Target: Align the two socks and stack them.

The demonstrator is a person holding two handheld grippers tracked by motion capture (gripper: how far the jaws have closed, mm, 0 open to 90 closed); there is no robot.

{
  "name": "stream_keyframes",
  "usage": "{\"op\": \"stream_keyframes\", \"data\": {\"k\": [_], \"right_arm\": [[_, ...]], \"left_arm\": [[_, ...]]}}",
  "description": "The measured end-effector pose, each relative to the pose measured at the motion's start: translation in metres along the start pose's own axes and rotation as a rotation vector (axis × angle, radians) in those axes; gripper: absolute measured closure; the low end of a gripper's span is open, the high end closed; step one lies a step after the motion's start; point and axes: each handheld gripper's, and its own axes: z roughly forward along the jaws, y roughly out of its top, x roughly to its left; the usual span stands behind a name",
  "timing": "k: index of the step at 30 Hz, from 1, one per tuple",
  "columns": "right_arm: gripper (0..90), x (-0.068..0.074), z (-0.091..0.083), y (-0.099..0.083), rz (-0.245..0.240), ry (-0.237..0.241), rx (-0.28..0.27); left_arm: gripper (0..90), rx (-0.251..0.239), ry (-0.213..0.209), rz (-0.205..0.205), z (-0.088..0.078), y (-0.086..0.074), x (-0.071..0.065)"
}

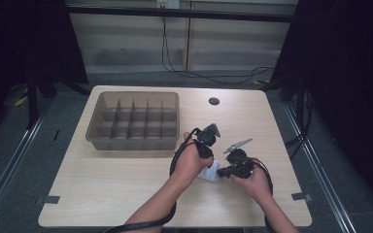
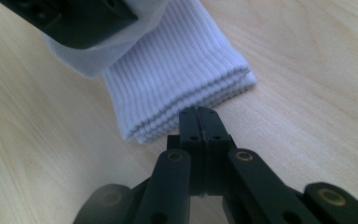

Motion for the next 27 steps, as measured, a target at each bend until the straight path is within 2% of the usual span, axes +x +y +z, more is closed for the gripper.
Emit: {"op": "stream_keyframes", "data": {"k": [6,11,14,17,18,19,22,23,25,27], "right_arm": [[89.1,-0.004,-0.003,-0.002,0.007,-0.016,0.0],[88.8,-0.009,-0.008,-0.004,0.019,-0.027,-0.007],[88.8,-0.011,-0.01,-0.005,0.024,-0.037,-0.007],[88.8,-0.013,-0.012,-0.007,0.03,-0.042,-0.006],[88.8,-0.014,-0.013,-0.007,0.026,-0.046,-0.005],[88.8,-0.014,-0.014,-0.007,0.027,-0.049,-0.004],[88.9,-0.014,-0.017,-0.005,0.025,-0.056,-0.006],[88.8,-0.013,-0.018,-0.004,0.026,-0.056,-0.004],[88.8,-0.011,-0.02,0.0,0.015,-0.065,-0.01],[88.7,-0.008,-0.023,0.006,0.01,-0.064,-0.018]], "left_arm": [[84.8,0.008,-0.005,0.005,0.005,0.0,-0.001],[80.4,-0.003,-0.028,-0.002,0.009,0.0,-0.003],[75.0,-0.03,-0.045,-0.004,0.01,-0.001,-0.005],[69.2,-0.044,-0.041,0.007,0.005,-0.001,-0.004],[68.2,-0.061,-0.051,-0.012,0.003,-0.001,-0.005],[67.5,-0.056,-0.062,-0.002,-0.001,-0.002,-0.004],[65.8,-0.085,-0.056,-0.004,-0.013,-0.004,-0.004],[65.5,-0.097,-0.057,-0.008,-0.017,-0.006,-0.002],[65.5,-0.107,-0.03,-0.008,-0.026,-0.009,0.005],[65.5,-0.108,-0.021,-0.028,-0.033,-0.015,0.014]]}}
